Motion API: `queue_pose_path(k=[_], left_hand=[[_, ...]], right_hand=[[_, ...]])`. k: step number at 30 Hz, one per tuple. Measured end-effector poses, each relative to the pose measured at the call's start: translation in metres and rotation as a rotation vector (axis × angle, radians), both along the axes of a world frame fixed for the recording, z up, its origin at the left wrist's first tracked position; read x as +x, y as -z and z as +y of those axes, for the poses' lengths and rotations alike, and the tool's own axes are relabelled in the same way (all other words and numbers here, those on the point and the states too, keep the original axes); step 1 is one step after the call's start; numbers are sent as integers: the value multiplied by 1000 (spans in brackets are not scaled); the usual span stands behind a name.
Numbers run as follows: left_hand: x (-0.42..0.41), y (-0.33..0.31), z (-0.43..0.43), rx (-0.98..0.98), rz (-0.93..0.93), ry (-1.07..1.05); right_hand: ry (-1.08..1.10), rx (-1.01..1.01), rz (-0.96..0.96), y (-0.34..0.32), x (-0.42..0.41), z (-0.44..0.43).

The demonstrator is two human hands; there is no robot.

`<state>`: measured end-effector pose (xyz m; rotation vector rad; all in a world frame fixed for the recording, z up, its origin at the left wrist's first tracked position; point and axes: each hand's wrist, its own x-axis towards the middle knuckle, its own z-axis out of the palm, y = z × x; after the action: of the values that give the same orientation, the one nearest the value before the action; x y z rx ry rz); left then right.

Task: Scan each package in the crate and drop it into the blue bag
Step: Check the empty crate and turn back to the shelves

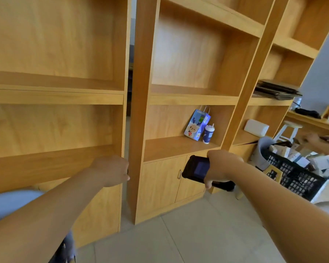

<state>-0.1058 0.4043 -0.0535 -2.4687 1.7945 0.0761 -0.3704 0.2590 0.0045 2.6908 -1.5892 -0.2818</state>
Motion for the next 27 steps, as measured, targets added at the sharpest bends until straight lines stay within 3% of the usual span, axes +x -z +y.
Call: queue_pose_path(k=[15, 27], left_hand=[[44, -41, -166, -52, -64, -170], [86, -68, -312, -154, -127, -375]], right_hand=[[-78, -125, -423, -15, 75, -230], [-207, -51, -714, -51, 224, -417]])
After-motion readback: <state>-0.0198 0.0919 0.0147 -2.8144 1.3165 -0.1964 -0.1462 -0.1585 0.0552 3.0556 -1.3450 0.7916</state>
